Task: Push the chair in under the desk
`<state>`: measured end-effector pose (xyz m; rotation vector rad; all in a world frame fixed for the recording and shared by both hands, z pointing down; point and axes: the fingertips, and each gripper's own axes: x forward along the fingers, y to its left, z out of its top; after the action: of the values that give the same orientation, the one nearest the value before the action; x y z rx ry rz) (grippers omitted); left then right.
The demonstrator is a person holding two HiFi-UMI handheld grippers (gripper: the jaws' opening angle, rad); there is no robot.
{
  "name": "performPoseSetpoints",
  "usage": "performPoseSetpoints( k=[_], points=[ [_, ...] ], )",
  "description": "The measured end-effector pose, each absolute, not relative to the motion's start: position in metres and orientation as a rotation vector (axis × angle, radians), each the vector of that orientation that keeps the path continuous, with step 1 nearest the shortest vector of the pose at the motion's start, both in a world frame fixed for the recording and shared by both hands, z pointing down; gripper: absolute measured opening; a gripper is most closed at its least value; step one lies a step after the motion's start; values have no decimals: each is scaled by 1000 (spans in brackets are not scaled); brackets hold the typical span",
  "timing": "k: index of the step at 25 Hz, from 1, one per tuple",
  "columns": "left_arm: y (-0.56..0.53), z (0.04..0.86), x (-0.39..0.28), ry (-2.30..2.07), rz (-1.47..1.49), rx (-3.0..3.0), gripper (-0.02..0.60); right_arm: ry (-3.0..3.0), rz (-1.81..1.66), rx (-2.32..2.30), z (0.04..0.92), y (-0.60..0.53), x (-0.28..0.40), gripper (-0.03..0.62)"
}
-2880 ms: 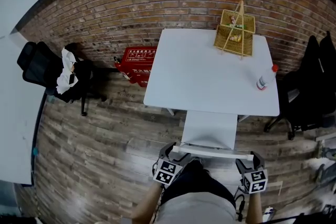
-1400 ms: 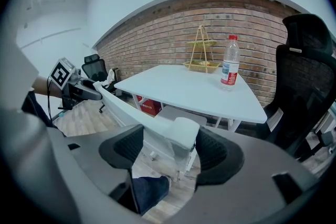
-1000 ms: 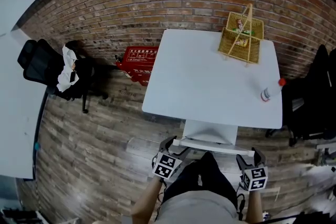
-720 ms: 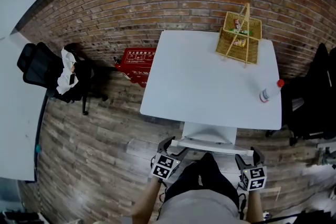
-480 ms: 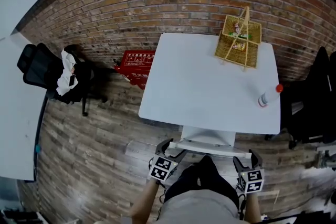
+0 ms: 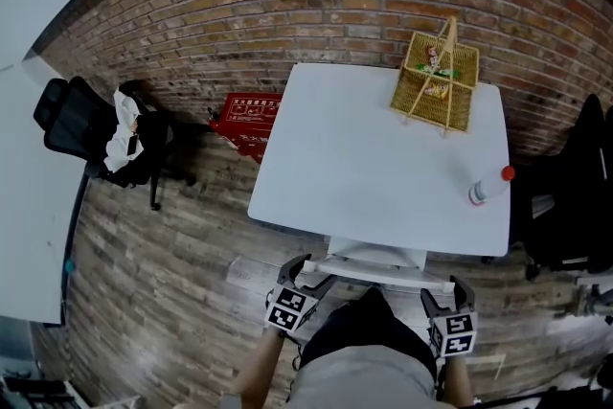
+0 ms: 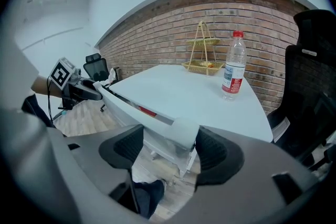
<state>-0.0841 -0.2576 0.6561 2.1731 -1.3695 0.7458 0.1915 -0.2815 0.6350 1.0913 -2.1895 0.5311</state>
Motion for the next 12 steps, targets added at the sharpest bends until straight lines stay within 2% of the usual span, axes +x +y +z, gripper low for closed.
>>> performPoseSetpoints(
  k=[12],
  points=[
    [-272,654,-83,-1386,742,2169,325,-2200,522,1089,633,-298,192,314]
  ],
)
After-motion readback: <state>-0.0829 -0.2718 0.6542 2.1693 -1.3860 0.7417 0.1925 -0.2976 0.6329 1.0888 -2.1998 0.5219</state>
